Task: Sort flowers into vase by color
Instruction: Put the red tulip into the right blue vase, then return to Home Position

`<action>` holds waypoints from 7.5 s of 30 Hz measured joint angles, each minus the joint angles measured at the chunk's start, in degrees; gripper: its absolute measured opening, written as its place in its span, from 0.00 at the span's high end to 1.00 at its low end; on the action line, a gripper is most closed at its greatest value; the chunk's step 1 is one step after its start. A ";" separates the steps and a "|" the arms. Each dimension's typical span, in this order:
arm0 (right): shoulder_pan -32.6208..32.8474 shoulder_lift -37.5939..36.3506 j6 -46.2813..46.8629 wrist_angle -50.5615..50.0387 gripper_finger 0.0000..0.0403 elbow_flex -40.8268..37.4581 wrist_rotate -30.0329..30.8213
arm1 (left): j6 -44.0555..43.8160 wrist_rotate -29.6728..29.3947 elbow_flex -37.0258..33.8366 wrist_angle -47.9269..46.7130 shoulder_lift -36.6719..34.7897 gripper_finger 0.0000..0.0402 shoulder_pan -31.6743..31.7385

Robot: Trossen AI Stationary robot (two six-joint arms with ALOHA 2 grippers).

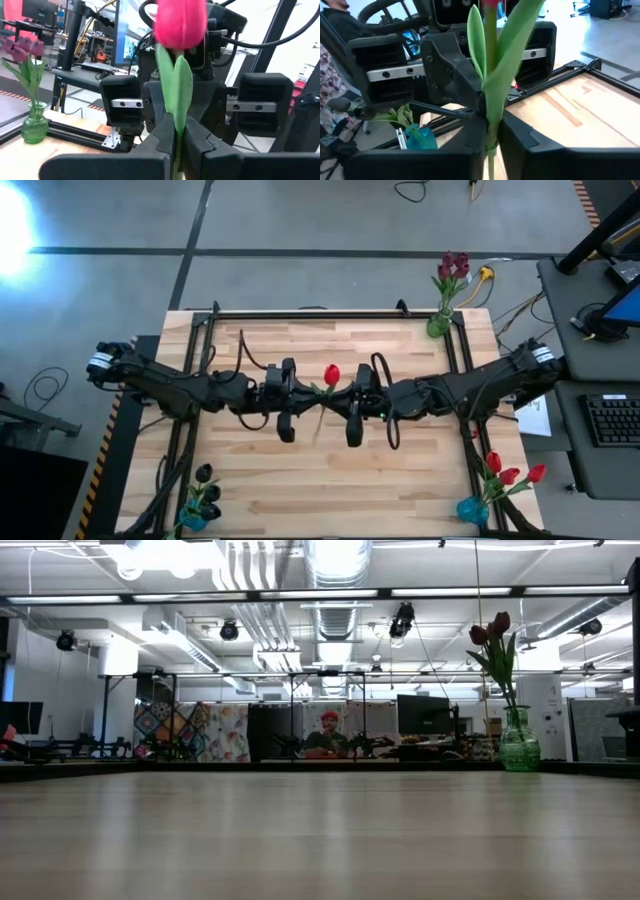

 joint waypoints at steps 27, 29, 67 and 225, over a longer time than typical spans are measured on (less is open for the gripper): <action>7.10 -17.86 3.21 -24.73 0.97 -0.76 -32.30 | -14.60 0.86 1.31 -44.11 -17.01 0.61 -2.67; 8.73 -18.65 0.95 -24.98 0.97 -1.04 -36.66 | -13.90 3.09 1.31 -40.51 -16.06 0.62 -2.95; 12.23 -21.75 -25.39 -26.37 0.97 -19.93 -83.98 | -14.65 -6.13 1.07 -16.46 -9.35 0.73 -3.58; 18.69 -28.13 -20.29 -70.63 0.36 -3.96 -33.65 | -9.43 6.56 -2.50 -22.00 -18.22 0.81 14.44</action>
